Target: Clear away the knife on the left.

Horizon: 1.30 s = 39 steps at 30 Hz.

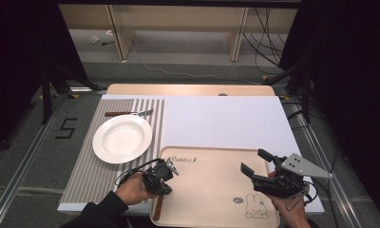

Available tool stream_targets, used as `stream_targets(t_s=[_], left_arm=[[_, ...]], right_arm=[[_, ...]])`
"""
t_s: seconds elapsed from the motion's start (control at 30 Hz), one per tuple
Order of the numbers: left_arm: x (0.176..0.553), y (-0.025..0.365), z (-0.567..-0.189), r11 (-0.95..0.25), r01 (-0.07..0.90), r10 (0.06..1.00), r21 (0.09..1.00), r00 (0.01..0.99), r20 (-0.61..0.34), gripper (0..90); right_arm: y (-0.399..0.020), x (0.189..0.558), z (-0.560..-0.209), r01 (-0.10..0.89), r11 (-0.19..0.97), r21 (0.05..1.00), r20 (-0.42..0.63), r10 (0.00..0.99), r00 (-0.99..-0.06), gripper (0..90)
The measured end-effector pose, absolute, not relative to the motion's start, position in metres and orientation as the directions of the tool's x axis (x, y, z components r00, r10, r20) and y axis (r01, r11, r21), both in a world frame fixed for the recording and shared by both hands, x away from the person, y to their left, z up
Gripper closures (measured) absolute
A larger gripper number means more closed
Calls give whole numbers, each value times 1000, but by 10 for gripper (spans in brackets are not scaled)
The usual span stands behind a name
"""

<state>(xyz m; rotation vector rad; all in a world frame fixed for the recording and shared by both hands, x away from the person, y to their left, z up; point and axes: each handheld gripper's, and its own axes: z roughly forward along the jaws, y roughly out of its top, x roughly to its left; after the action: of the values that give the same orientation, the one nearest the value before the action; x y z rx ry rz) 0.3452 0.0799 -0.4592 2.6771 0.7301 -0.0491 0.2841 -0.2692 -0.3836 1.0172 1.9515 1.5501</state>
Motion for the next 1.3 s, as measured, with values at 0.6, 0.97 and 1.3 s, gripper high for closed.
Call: stream_targets(t_s=[0.6, 0.97, 1.3], left_arm=[[345, 92, -459, -777, 518, 506, 359, 852, -133, 862], [342, 97, -449, -679, 514, 474, 524, 852, -222, 405], [342, 109, -434, -526, 505, 485, 684, 839, -246, 264]], right_arm=[[-269, 284, -383, 268, 107, 958, 91, 769, -633, 225], [-268, 284, -383, 266, 109, 958, 89, 767, -636, 225], [-268, 285, -383, 267, 108, 958, 91, 766, -637, 224]])
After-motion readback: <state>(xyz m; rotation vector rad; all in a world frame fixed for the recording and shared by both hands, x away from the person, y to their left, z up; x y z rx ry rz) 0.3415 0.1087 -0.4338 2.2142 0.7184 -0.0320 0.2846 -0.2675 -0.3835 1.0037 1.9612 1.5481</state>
